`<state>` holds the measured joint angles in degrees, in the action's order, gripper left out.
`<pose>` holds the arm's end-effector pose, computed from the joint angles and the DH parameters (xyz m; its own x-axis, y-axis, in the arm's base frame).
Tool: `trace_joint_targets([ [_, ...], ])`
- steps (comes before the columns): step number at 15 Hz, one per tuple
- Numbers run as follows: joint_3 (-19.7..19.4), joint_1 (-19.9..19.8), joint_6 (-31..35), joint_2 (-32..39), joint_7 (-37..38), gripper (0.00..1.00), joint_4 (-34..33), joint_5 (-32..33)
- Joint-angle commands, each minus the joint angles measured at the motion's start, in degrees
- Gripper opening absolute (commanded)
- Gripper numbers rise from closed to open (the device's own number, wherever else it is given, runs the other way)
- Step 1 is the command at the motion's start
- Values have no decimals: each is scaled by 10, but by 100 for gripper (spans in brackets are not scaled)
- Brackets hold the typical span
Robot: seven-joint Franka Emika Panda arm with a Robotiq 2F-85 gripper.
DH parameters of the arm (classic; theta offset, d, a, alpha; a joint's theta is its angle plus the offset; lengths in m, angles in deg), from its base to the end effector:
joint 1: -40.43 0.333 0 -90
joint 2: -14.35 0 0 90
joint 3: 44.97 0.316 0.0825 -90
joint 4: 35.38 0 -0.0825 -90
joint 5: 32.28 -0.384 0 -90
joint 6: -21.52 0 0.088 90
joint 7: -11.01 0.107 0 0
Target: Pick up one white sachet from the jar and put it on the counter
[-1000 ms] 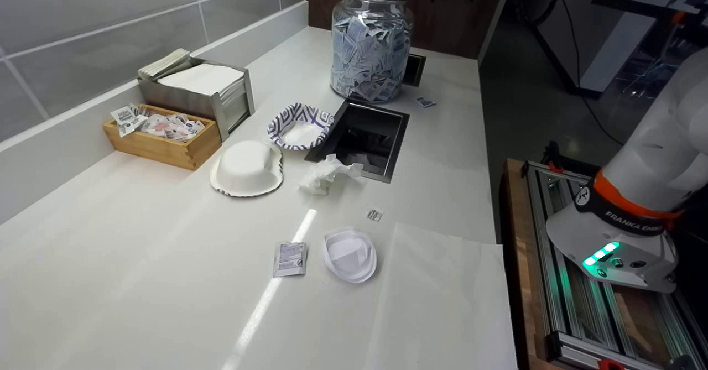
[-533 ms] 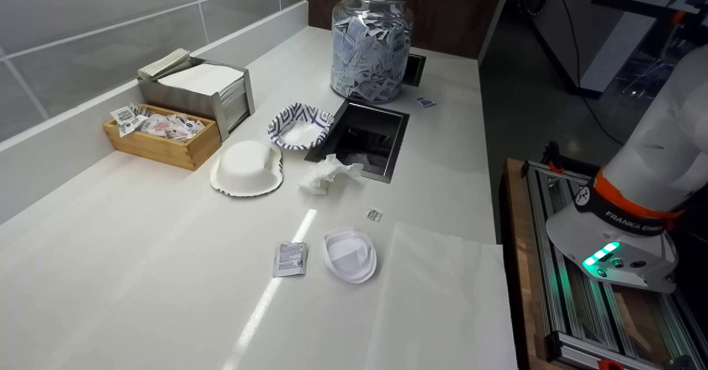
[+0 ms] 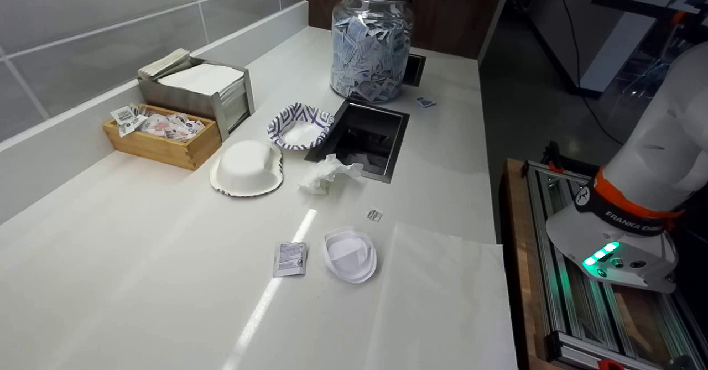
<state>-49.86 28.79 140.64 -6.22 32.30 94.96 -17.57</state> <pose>0.4370 -0.1462 0.5149 0.8404 -0.4971 0.2159 -0.5306 -0.8358 0.1410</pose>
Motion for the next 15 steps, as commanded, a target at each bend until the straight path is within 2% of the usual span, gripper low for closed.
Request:
trace_joint_targets([
  [1, 6, 17, -9, 15, -38, 100, -16, -24],
  [9, 26, 45, -2, 34, -64, 100, -27, -32],
  [15, 28, 43, -2, 31, -53, 100, -25, -22],
])
